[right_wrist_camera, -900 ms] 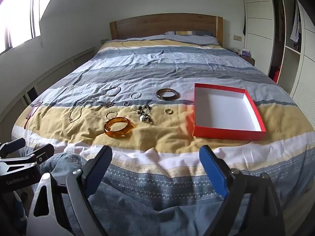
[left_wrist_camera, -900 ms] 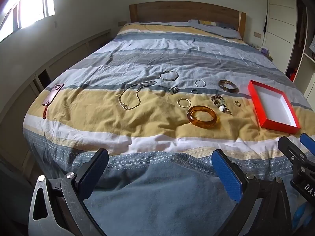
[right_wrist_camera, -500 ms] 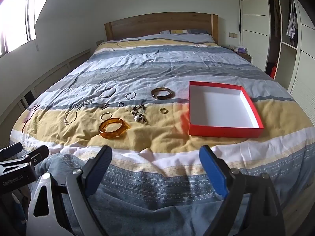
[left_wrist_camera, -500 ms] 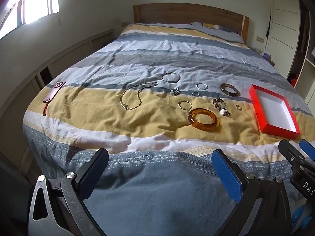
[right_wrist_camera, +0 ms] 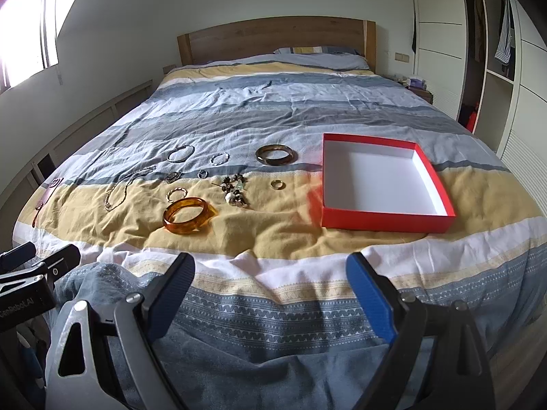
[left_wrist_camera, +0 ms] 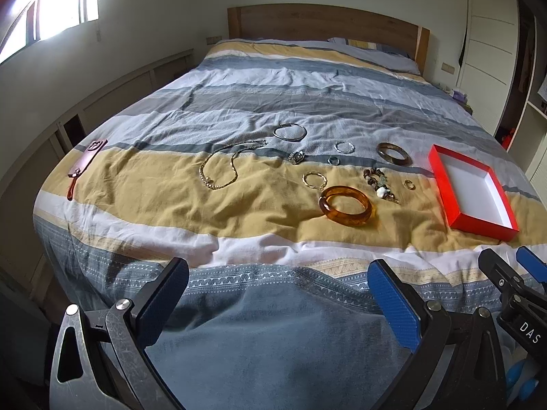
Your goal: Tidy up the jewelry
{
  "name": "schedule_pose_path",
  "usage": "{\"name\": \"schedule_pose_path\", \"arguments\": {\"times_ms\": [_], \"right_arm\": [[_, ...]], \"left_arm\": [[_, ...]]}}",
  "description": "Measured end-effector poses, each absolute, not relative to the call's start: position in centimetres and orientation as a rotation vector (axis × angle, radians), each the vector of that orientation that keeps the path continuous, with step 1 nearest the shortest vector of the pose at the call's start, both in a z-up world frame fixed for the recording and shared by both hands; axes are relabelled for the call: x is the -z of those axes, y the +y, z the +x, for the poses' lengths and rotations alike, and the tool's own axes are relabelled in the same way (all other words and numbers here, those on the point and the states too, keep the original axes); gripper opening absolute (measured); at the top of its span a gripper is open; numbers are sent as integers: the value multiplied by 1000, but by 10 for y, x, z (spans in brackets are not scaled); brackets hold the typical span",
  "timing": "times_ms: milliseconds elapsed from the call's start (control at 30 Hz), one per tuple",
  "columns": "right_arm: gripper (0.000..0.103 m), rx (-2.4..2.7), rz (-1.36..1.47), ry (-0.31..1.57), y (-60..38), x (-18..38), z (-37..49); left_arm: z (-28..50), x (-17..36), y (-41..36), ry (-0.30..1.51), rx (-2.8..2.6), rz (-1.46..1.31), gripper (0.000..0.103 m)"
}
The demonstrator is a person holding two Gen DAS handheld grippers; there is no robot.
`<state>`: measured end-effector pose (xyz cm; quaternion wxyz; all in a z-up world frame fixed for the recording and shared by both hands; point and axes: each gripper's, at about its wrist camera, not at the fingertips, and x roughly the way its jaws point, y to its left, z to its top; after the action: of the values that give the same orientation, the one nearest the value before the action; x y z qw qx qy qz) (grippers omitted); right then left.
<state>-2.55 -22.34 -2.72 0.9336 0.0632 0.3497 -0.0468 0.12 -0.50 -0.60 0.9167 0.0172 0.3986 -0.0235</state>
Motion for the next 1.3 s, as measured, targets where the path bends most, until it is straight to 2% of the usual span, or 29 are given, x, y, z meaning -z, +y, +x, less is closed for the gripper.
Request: {"name": "schedule_pose_path", "arguments": {"times_ms": [633, 1300], "right_arm": [[90, 91, 115, 733, -217, 31, -22], [90, 88, 113, 742, -216, 32, -23]], "left_arm": [[6, 19, -6, 905, 105, 46, 102], [2, 17, -4, 870, 78, 61, 102]]}}
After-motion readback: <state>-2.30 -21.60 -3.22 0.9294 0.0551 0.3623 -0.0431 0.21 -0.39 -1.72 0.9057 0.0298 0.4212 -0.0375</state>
